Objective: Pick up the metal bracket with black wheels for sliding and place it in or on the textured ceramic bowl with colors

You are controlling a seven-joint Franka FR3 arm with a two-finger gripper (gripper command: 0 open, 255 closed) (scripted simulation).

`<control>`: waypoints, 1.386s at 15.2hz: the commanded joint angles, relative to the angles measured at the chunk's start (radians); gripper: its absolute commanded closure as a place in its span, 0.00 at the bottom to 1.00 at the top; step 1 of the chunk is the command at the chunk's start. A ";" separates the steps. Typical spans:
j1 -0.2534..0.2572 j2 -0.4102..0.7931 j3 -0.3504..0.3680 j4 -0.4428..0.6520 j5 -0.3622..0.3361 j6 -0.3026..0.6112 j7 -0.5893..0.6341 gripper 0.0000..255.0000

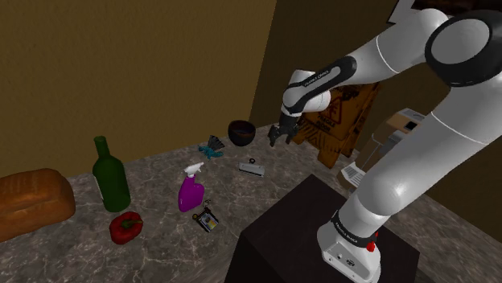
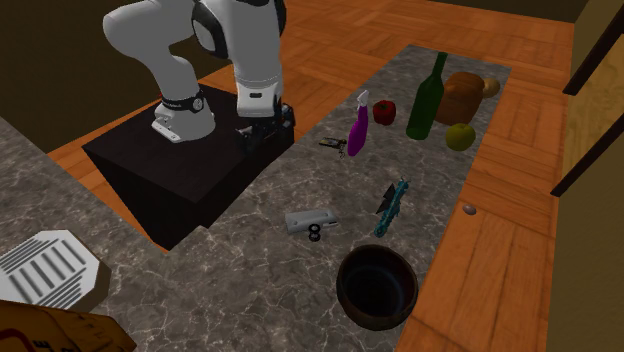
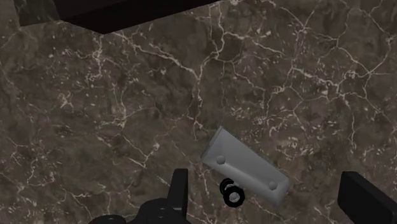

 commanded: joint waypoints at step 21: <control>-0.075 0.497 0.021 0.188 0.158 0.346 -0.151 0.00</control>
